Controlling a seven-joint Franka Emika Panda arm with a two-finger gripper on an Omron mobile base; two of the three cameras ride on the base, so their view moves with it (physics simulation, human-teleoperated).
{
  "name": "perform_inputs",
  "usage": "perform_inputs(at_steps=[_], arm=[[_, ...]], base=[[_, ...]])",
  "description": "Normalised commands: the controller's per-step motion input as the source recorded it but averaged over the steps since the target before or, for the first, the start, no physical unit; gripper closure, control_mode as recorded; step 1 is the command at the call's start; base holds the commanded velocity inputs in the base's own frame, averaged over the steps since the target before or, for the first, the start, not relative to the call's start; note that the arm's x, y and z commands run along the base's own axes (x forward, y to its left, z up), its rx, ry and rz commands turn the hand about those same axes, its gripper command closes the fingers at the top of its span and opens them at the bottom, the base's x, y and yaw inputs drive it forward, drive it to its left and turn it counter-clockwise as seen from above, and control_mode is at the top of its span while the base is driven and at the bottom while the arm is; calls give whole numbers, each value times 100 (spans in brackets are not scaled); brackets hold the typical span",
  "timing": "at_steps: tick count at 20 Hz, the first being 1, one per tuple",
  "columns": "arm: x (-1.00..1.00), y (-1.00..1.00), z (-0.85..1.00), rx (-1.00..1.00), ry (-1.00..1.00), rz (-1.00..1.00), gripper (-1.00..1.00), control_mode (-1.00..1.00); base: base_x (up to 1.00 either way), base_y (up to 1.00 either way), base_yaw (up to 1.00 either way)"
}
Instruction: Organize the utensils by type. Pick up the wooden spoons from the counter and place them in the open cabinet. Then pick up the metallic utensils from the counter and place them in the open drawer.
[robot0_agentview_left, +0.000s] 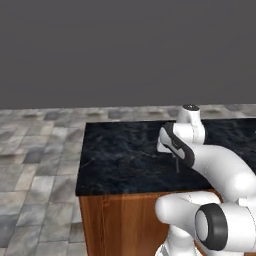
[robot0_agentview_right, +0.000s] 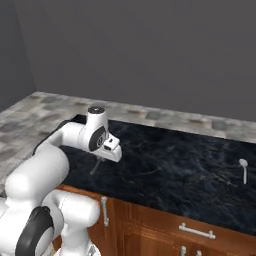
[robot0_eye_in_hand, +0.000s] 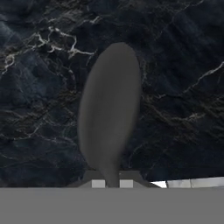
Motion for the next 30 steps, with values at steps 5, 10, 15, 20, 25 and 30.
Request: perform_inputs(at_steps=[5,10,15,20,25,30], arm=[[0,0,0,0,0,0,100,100],[0,0,0,0,0,0,100,100],[0,0,0,0,0,0,100,100],[0,0,0,0,0,0,100,100],[0,0,0,0,0,0,100,100],[0,0,0,0,0,0,100,100]], base=[[-27,14,87],[-8,1,100],[-5,0,100],[-1,0,100],[0,0,100],[2,-1,100]])
